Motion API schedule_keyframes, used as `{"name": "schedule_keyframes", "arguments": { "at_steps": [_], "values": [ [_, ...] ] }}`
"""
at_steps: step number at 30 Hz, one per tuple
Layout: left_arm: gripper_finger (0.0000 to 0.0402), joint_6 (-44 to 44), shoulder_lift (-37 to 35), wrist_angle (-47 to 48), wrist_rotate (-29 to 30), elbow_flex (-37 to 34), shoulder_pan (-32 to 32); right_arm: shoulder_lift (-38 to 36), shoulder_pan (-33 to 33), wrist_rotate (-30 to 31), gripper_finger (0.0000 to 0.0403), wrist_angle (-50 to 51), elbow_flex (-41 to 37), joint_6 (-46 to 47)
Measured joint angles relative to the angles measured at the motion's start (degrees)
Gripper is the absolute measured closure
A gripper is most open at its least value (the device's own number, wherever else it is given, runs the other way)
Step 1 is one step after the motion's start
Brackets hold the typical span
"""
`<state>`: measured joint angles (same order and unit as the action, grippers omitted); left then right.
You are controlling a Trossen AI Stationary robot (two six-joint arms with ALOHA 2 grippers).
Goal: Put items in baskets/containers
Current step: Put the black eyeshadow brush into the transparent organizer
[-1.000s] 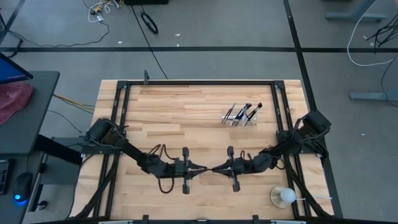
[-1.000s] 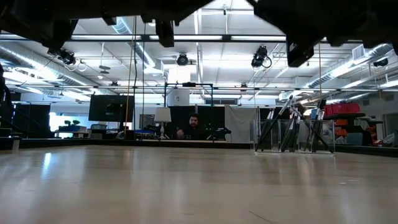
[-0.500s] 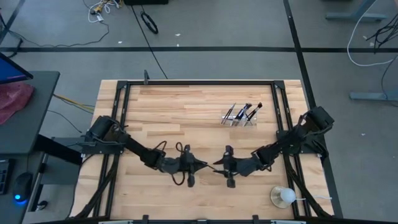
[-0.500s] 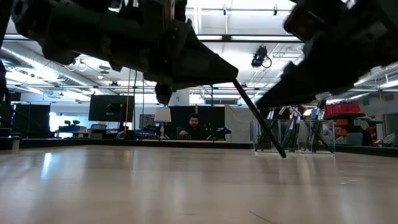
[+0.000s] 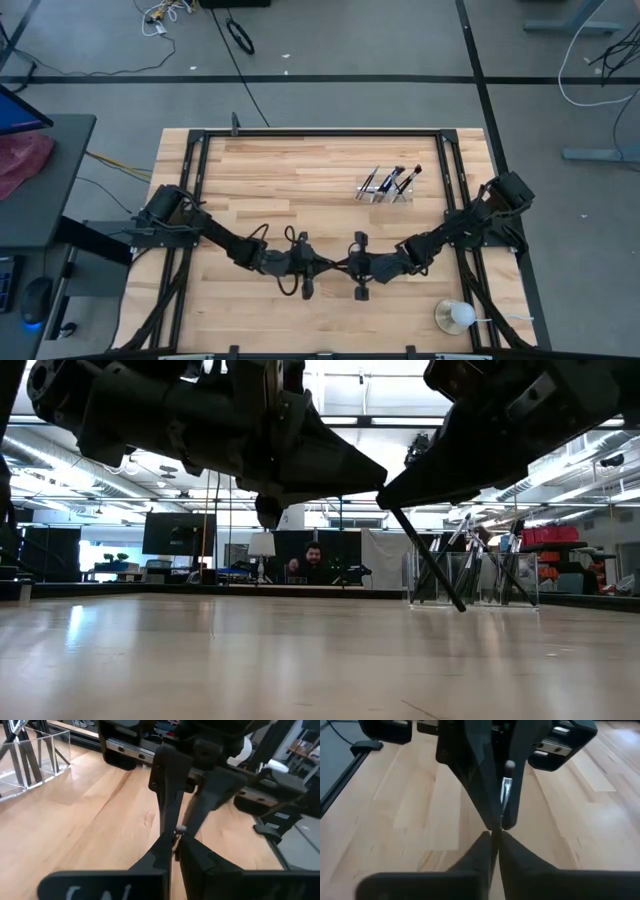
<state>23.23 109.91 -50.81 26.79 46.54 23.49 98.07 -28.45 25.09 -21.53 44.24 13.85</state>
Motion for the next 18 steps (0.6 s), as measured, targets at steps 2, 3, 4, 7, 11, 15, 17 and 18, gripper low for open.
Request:
{"name": "schedule_keyframes", "arguments": {
  "at_steps": [2, 3, 4, 7, 11, 15, 17, 18],
  "values": [
    [0.0374, -1.50, 0.00, -0.68, 0.19, -0.05, -0.01, -0.05, 0.00, 0.37, 0.0390, -0.57, -0.50, 0.77],
    [0.0369, -2.79, 0.02, -1.60, 0.32, -0.09, -0.02, -0.08, -0.05, 1.16, 0.0389, -1.30, -0.77, 1.14],
    [0.0362, -3.86, 0.02, -2.87, 0.37, -0.12, -0.03, -0.14, -0.23, 2.24, 0.0384, -2.26, -1.13, 1.65],
    [0.0324, -7.49, -1.91, -6.57, -0.14, 0.01, -0.09, 0.04, -0.82, 4.77, 0.0383, -5.27, -3.33, 1.92],
    [0.0264, -9.25, -4.61, -2.98, -0.50, 0.03, 0.42, -1.27, -2.03, 13.22, 0.0396, -13.67, -7.91, 2.03],
    [0.0223, -8.86, -5.57, 1.30, -0.63, 0.04, 1.58, -5.55, -2.45, 22.26, 0.0393, -21.95, -15.11, 3.25],
    [0.0212, -7.06, -5.54, 5.38, -0.51, 0.04, 2.20, -9.34, -2.22, 26.22, 0.0394, -26.60, -19.05, 2.64],
    [0.0209, -5.53, -5.47, 7.30, -0.12, 0.04, 2.48, -11.38, -1.94, 28.34, 0.0394, -28.69, -21.15, 1.63]
  ]
}}
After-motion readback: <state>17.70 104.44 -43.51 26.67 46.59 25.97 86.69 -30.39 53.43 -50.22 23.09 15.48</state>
